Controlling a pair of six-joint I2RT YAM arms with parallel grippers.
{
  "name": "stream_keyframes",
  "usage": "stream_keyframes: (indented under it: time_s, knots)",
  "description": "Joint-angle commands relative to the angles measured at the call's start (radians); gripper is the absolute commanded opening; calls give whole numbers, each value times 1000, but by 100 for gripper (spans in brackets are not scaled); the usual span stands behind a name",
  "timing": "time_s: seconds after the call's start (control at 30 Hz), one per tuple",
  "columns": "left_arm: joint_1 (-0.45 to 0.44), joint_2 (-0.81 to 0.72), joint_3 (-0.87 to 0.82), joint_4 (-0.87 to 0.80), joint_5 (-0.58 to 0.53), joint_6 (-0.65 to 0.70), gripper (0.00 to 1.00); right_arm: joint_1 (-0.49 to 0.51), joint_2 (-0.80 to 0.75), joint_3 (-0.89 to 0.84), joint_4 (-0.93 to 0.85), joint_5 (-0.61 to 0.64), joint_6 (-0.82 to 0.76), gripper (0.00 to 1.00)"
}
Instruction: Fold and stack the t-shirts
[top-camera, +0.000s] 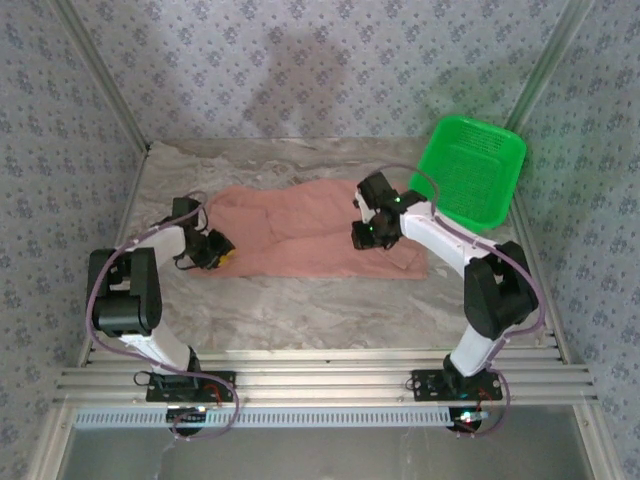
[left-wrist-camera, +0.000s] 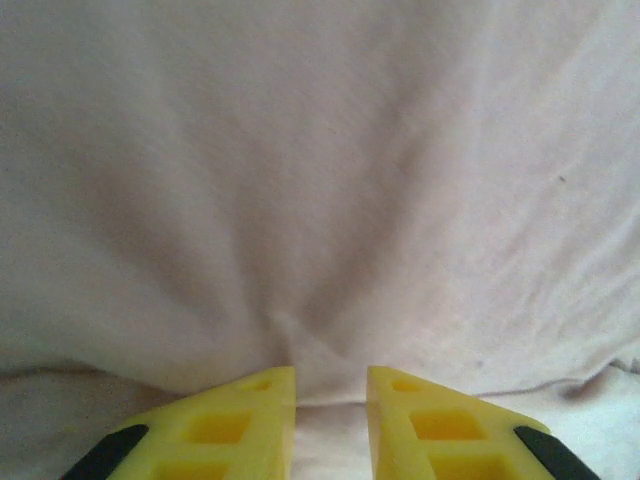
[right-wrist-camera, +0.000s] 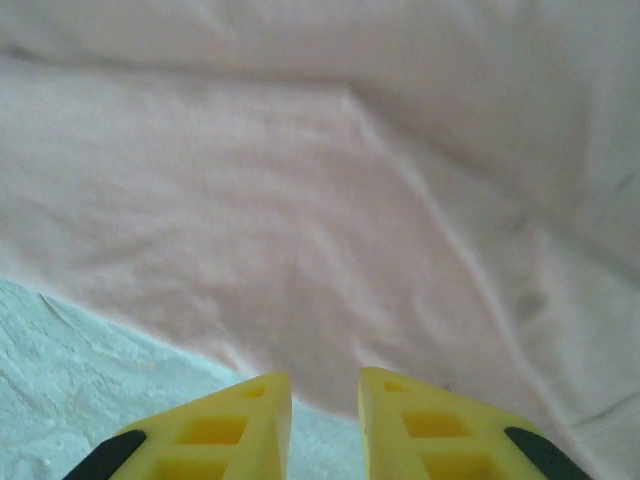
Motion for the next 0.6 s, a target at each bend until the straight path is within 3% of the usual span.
stream_keyframes:
  time_s: [0.0, 0.3, 0.57]
  knots:
    - [-14, -41, 52, -32, -11, -3, 30, -16, 38, -120, 93, -64, 137, 24]
    - [-112, -73, 153, -66, -21, -33, 33, -106, 102, -176, 183, -24, 184, 23]
    - [-191, -40, 66, 1, -41, -66, 33, -179, 100, -177, 197, -57, 184, 24]
